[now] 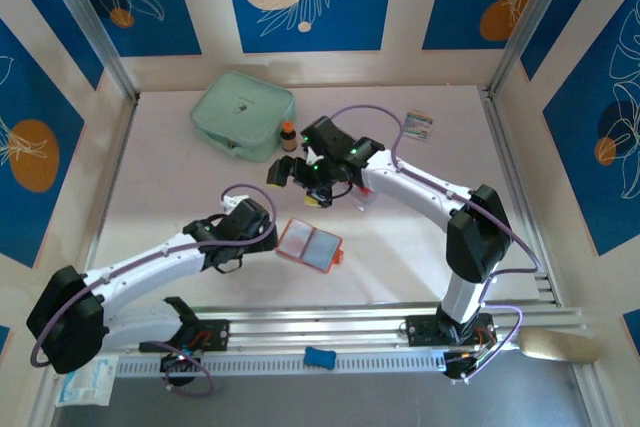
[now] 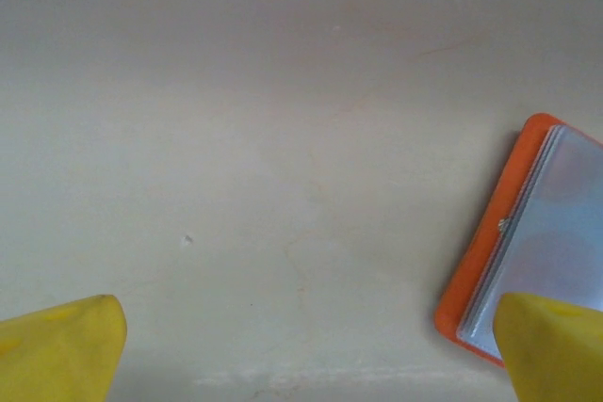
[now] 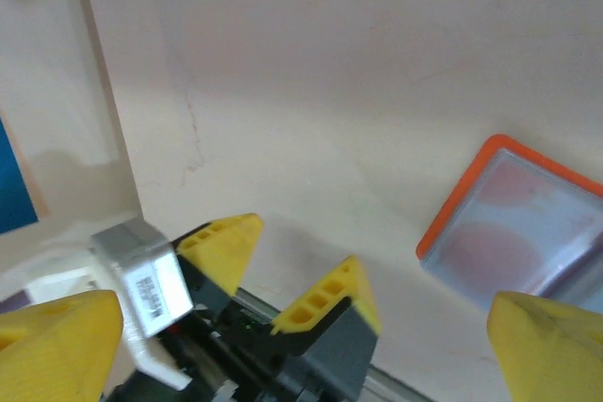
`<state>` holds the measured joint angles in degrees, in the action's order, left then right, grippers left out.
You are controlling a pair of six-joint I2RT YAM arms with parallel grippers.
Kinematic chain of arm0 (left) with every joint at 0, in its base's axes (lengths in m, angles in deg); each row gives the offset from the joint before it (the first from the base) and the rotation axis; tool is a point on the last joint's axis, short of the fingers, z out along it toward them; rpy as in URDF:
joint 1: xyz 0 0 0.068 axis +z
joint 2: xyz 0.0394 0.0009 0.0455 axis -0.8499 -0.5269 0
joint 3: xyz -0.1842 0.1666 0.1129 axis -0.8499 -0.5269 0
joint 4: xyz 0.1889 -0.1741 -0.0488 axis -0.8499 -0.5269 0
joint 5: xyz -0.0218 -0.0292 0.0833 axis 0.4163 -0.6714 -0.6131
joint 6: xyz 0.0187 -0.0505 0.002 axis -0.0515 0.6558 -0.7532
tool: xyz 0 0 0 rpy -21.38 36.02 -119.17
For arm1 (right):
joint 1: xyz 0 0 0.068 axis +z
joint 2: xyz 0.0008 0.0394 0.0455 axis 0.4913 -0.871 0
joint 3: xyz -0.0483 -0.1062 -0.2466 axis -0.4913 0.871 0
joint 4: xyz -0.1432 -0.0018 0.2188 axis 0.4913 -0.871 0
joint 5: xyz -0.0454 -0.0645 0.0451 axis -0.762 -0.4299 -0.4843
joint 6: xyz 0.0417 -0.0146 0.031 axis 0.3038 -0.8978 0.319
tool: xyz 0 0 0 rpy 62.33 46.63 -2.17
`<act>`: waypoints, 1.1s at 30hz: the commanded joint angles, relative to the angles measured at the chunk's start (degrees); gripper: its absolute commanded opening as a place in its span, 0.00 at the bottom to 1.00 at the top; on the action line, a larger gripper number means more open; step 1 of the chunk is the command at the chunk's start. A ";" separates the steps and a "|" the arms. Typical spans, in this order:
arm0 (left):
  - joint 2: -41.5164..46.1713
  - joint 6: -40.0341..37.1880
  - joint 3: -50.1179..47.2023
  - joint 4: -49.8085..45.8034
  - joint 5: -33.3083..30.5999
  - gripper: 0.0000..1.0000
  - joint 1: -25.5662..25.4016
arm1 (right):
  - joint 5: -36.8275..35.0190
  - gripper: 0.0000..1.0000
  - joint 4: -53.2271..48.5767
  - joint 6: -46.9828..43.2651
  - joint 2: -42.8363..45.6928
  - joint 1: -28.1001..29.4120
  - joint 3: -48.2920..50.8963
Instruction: Put the credit cards into the card holder
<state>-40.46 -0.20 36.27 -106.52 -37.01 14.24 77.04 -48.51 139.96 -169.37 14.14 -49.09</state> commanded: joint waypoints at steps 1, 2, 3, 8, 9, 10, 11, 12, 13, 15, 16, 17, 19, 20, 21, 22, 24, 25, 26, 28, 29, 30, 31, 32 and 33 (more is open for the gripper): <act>-1.18 1.75 2.56 0.83 0.99 1.00 0.63 | 1.77 0.99 -12.39 3.70 1.06 -1.19 -4.70; -1.60 2.25 3.01 0.81 0.85 1.00 0.66 | 1.81 0.99 -14.36 4.54 1.23 -1.68 -6.05; -1.93 2.59 3.40 0.63 0.56 1.00 0.52 | 2.21 0.99 -15.68 5.26 1.46 -2.17 -7.22; -4.68 3.54 6.09 -0.55 -0.16 1.00 0.54 | 3.95 0.99 -23.09 9.16 2.64 -5.39 -14.44; -5.42 3.86 6.48 -0.98 -0.31 1.00 0.47 | 4.59 0.99 -23.96 9.67 2.82 -6.11 -15.92; -6.31 4.34 6.97 -1.42 -0.28 1.00 0.48 | 5.58 0.99 -24.79 10.28 2.98 -6.99 -17.40; -7.07 4.90 7.23 -1.74 -0.10 1.00 0.47 | 6.45 0.99 -25.39 10.74 3.19 -7.94 -18.93; -7.51 5.56 7.24 -1.93 -0.03 1.00 0.49 | 7.27 0.99 -25.89 11.17 3.26 -8.72 -20.21; -7.88 6.24 7.16 -1.84 0.10 1.00 0.45 | 8.05 0.99 -26.27 11.50 3.44 -9.62 -21.75; -8.07 7.67 6.73 -1.52 0.23 1.00 0.25 | 8.24 0.99 -27.14 11.37 3.66 -10.87 -24.79; -8.22 8.42 6.54 -1.32 0.27 1.00 0.20 | 7.89 0.99 -27.65 11.16 3.71 -11.20 -26.25; -8.27 8.94 6.34 -1.05 0.27 1.00 0.19 | 7.73 0.99 -27.78 10.95 3.83 -11.55 -27.62; -8.55 9.62 6.31 -1.02 0.17 1.00 0.11 | 6.66 0.99 -27.42 10.73 4.03 -11.58 -28.96; -8.80 9.71 6.48 -1.00 0.04 1.00 0.02 | 7.79 0.99 -26.09 10.62 4.15 -11.70 -28.74; -9.18 9.79 6.73 -1.17 0.03 1.00 0.02 | 8.81 0.99 -25.24 10.79 4.23 -11.98 -28.20; -9.55 9.77 7.07 -1.30 -0.02 1.00 -0.06 | 9.28 0.99 -24.76 11.28 4.31 -12.58 -27.40; -10.29 9.58 7.71 -1.35 0.08 1.00 -0.22 | 11.10 0.99 -21.23 12.63 5.24 -12.80 -24.64; -10.66 9.52 7.98 -1.24 0.03 1.00 -0.33 | 12.75 0.99 -19.68 12.91 5.55 -12.81 -23.49; -11.01 9.49 8.35 -1.27 0.01 1.00 -0.38 | 12.37 0.99 -20.29 12.87 5.84 -12.81 -23.56; -11.47 9.75 8.75 -1.33 -0.10 1.00 -0.61 | 12.06 0.99 -20.69 12.95 7.00 -12.72 -23.09; -11.59 9.79 8.71 -1.06 -0.11 1.00 -0.75 | 12.06 0.99 -19.67 13.54 7.81 -12.79 -22.41; -11.74 9.82 8.77 -0.87 -0.05 1.00 -0.84 | 12.56 0.99 -19.10 13.87 8.20 -13.02 -22.50; -11.78 9.80 8.77 -0.74 -0.06 1.00 -0.93 | 12.53 0.99 -18.37 12.86 8.59 -12.98 -23.18; -11.75 9.83 8.86 -0.73 0.03 1.00 -0.95 | 10.27 0.99 -18.14 12.39 9.17 -12.56 -22.99; -11.75 9.66 8.94 -0.73 0.02 1.00 -0.96 | 10.03 0.99 -18.17 12.81 9.47 -12.86 -22.30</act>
<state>-51.78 8.85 43.46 -106.60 -36.86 13.76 86.86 -68.24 152.27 -163.73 1.55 -71.88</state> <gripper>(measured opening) 0.998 0.993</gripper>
